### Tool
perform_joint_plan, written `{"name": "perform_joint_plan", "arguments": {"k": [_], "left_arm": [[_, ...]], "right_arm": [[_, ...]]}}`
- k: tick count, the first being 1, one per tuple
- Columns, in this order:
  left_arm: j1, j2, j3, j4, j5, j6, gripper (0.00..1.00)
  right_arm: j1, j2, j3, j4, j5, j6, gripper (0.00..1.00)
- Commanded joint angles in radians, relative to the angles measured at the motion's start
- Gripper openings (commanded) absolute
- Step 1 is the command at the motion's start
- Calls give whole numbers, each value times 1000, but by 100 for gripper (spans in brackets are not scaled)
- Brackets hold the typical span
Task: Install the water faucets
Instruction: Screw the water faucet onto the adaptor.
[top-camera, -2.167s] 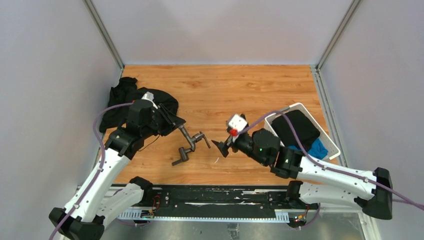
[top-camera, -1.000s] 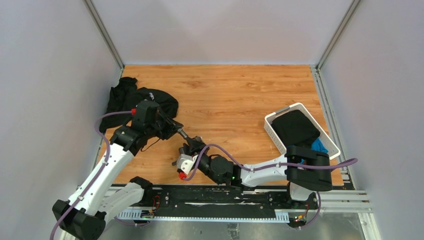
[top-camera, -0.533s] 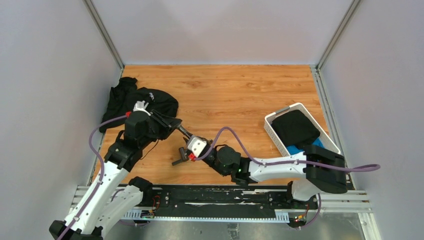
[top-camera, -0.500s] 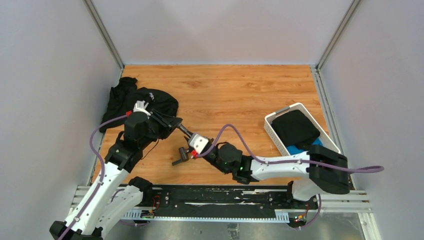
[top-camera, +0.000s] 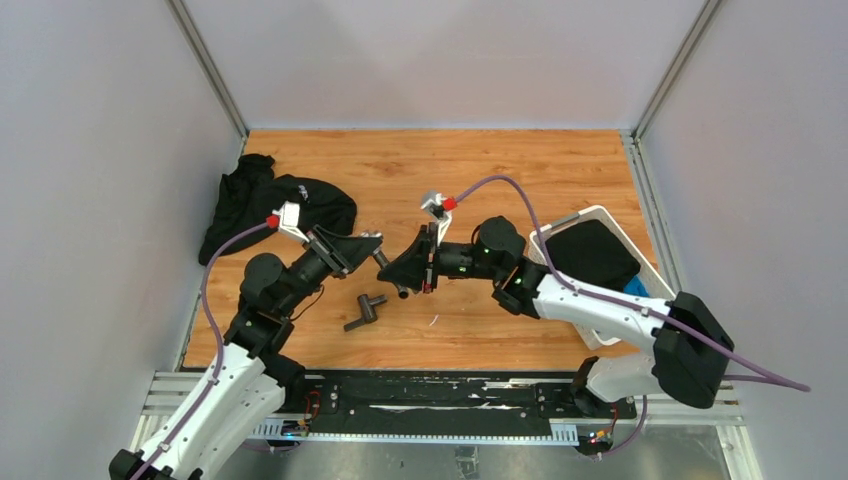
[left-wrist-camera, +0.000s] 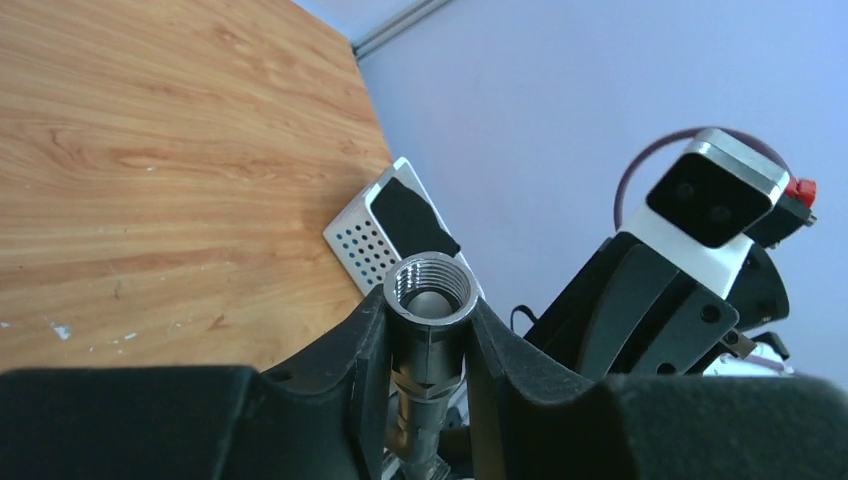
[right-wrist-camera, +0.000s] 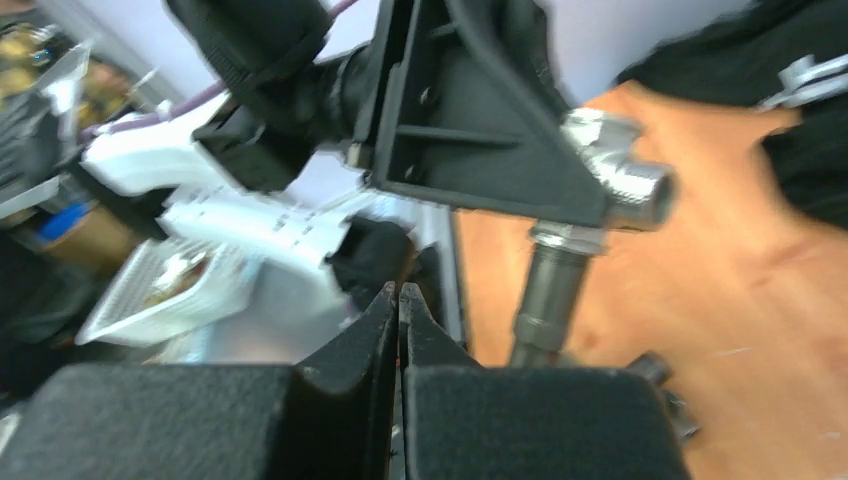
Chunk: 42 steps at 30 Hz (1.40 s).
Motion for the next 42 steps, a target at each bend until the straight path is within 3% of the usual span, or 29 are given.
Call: {"name": "perform_joint_plan", "arguments": {"k": [1,2,5,7,11,13,17,20,26,34,42], "left_arm": [[-5,-45,-27,129,36,75,0],[-5,-52,-27,103,27,75,0],[-5,-64,-19,53,0,69,0],[-5,-74,-2,8,-33,66,0],[-5,-66,85,-194,-128,72,0],[-5,-54,125,-286,-173,34,0],[-5,-43,182,-434,-247,-56,0],[-5,-51,192,-478,-266,-124,0],[-5,-43,246,-588,-310,-148,0],[-5,-62,237,-631,-351,-200,0],[-5,-64,244,-648,-333,-196,0]], "right_arm": [[-27,54,57,-63,-337,264,0],[-27,48,60,-91,-315,248,4],[-22,-10,85,-305,-176,107,45],[-13,-75,91,-430,-46,10,57],[72,-197,97,-641,349,-178,66],[122,-227,88,-658,499,-232,69],[252,-239,73,-611,795,-305,85],[325,-208,84,-585,870,-398,87],[363,-127,59,-421,827,-549,87],[365,28,70,-271,832,-535,86],[363,107,101,-239,785,-436,70]]}}
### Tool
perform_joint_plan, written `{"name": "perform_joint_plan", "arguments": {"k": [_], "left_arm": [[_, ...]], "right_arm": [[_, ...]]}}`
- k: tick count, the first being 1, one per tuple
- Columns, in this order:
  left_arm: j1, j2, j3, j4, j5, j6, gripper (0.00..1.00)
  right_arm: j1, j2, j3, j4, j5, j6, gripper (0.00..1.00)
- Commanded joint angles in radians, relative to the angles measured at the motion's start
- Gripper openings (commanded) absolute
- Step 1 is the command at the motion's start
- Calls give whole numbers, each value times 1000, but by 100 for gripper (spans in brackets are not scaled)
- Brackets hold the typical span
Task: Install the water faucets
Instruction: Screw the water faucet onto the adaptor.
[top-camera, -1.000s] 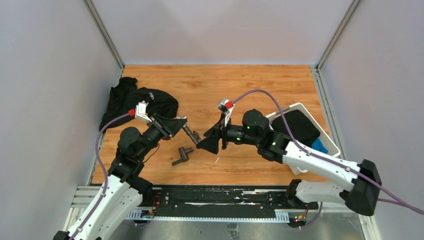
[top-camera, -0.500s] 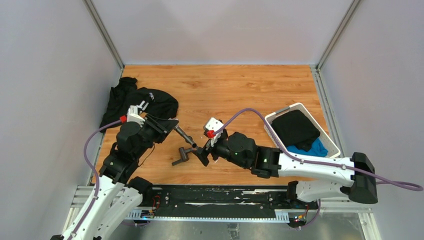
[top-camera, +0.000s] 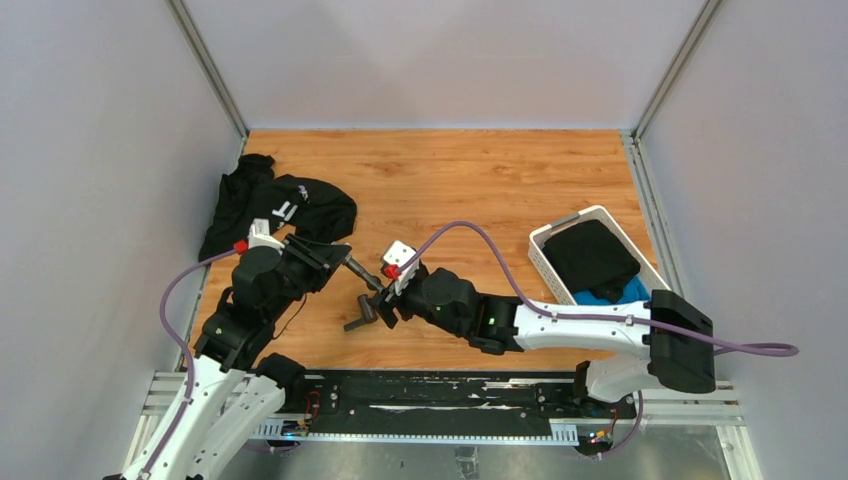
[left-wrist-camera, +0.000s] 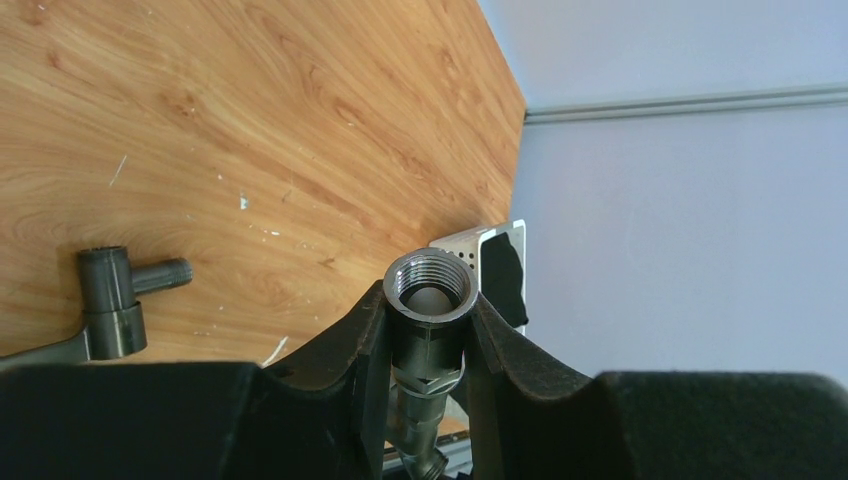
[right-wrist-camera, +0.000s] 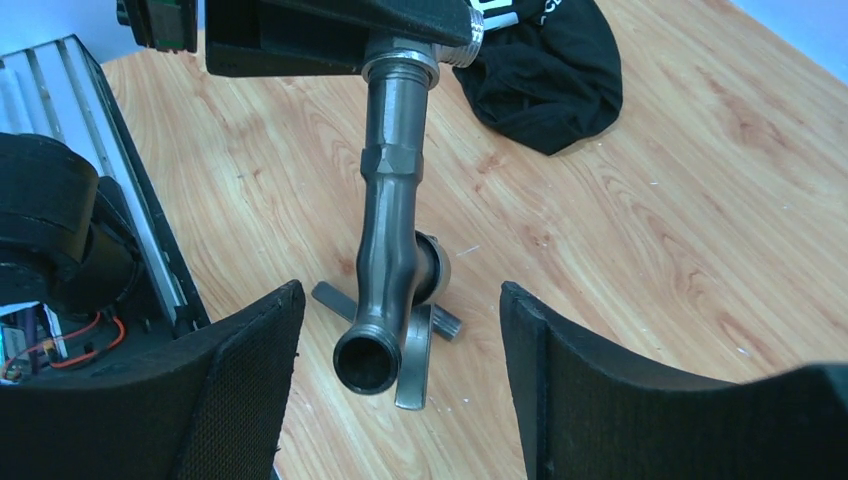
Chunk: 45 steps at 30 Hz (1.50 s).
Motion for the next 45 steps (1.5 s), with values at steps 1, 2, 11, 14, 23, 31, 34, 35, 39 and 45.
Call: {"name": "perform_joint_plan", "arguments": {"k": [1,2,11,14,23,31,34,35,39,45], "left_arm": [[-2,-11,23,23,0,-23,0],[-2,-12,18,24,6,-26,0],[-2,-22,-3,40,25,-39,0],[-2,-15,14,9,29,-17,0],[-2,-49,-9,135,85,106,0],[-2,-63,-119,322,66,156,0],[-2,-36,-93,237,29,179,0],[-2,-26,-84,218,26,183,0],[-2,-17,-56,145,-10,182,0],[-2,-36,-46,130,-8,161,0]], "right_arm": [[9,35,31,82,-10,41,69],[8,43,29,95,-10,44,68],[-27,94,59,124,-39,83,18],[-42,53,45,126,-89,128,0],[-326,-41,-96,507,-808,755,0],[-464,215,-158,1228,-988,1599,0],[-464,252,-180,1231,-999,1573,8],[-465,253,-192,1230,-994,1553,21],[-476,208,-250,1105,-939,1434,60],[-487,58,-310,722,-820,1223,76]]}}
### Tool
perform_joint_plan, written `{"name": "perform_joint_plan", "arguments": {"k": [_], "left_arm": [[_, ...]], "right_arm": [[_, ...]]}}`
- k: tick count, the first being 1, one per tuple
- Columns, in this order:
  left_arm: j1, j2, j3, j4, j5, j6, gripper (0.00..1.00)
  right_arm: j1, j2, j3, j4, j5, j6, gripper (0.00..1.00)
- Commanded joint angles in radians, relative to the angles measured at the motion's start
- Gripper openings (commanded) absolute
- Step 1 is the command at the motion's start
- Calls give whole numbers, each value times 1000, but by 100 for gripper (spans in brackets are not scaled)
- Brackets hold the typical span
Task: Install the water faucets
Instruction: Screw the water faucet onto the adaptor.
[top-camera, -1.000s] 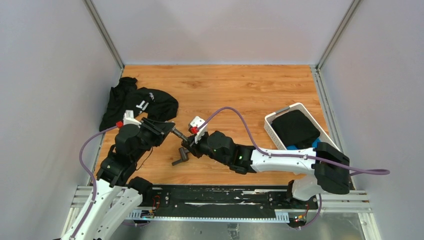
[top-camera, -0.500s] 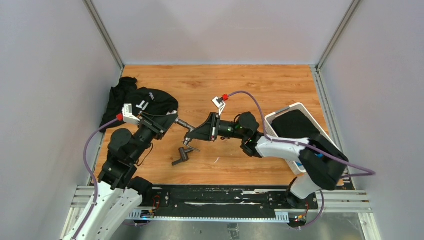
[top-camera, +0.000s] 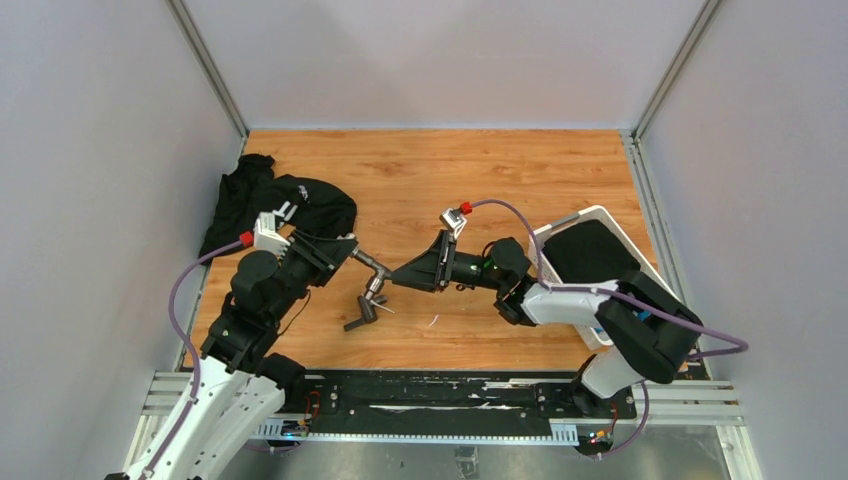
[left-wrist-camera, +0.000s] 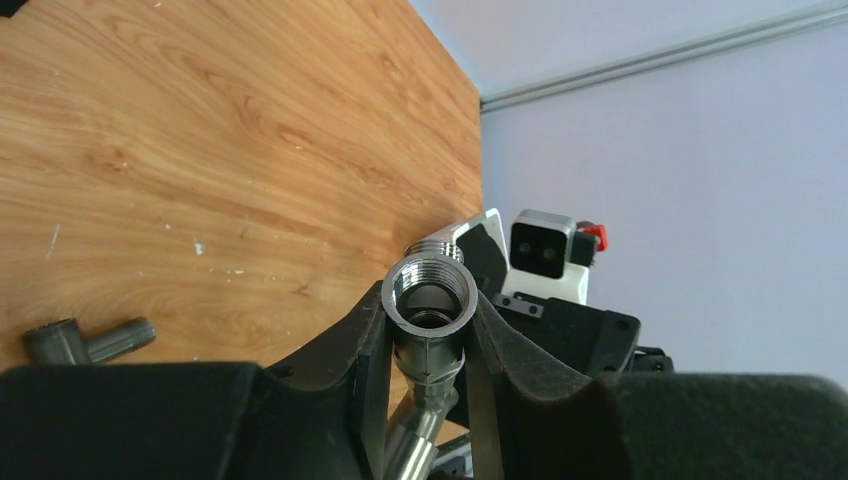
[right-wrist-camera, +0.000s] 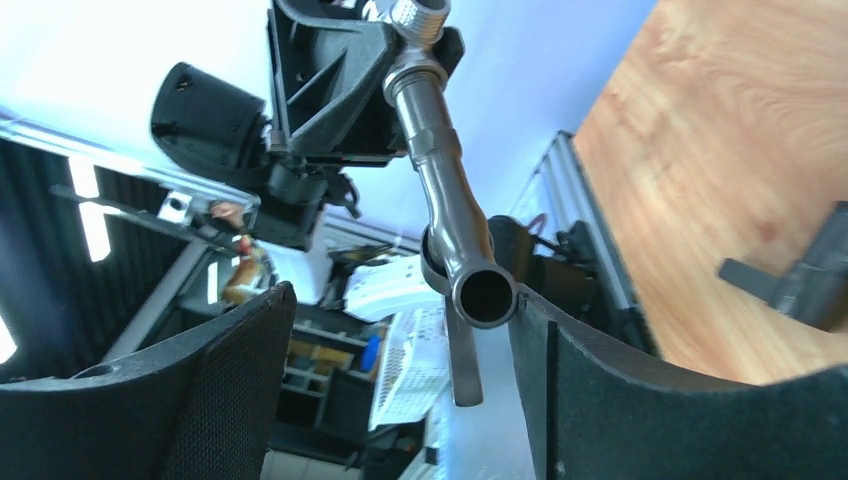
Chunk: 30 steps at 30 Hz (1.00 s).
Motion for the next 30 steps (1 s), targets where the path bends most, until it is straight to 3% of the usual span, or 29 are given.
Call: {"name": "perform_joint_plan", "arguments": {"k": [1,7,9,12,16,18,21,25,30], "left_arm": [[6,-19,34,-79,-65,50,0],[6,-13,88,-159,-102,32,0],[6,10,121,-199,-104,24,0],[6,60,175,-259,-101,-8,0],[6,119,247,-331,-95,-41,0],[6,150,292,-374,-98,-53,0],[6,190,372,-444,-103,-49,0],[6,222,425,-482,-78,-58,0],[6,237,460,-508,-65,-73,0]], "right_arm": [[-23,-136,-6,-263,93,-186,77],[-11,-432,121,-1019,400,-612,90],[16,-499,157,-1161,549,-769,90],[110,-567,160,-1217,777,-1051,90],[367,-584,111,-1063,1041,-1525,91],[508,-558,75,-944,1115,-1782,91],[619,-473,52,-805,1199,-2091,91],[693,-351,51,-638,1286,-2323,91],[721,-199,54,-368,1288,-2535,92]]}}
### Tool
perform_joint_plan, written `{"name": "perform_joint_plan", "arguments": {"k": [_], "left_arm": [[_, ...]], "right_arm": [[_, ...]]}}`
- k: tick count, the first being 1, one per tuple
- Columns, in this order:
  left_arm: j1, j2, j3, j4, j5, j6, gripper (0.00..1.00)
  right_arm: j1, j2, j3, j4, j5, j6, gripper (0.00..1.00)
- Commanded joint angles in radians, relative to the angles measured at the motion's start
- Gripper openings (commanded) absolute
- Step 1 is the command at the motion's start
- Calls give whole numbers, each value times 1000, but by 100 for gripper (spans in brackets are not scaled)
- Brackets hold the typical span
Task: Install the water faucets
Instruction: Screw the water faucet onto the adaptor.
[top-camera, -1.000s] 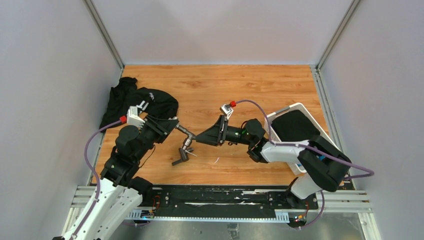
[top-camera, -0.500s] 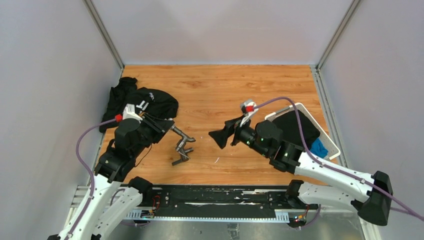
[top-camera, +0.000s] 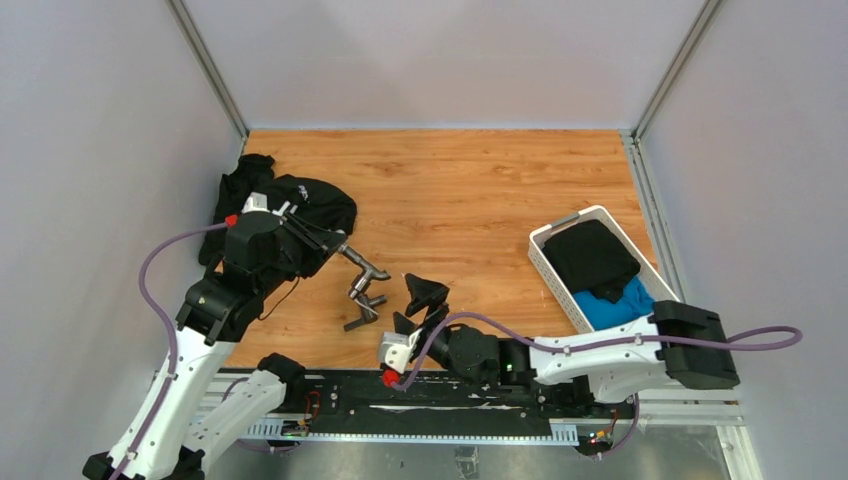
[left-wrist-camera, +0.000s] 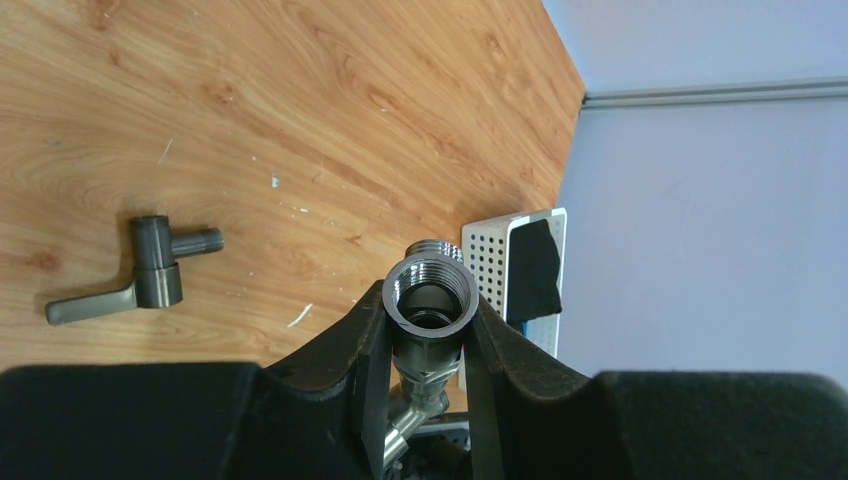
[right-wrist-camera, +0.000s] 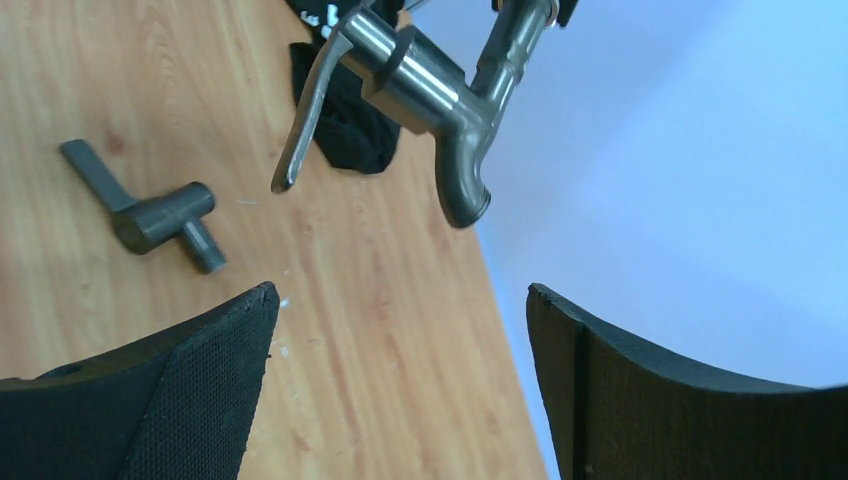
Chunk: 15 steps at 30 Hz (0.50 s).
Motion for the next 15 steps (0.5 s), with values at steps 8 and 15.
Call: {"name": "perform_joint_plan", "arguments": {"k": [8,15], "left_arm": [[3,-5,54,-46,-23,-29,0],[3,2,58,-46,15,12,0]], "right_arm": [[25,304,76,545,120,-481,91],[24,464,122,782,112,-636,94]]}}
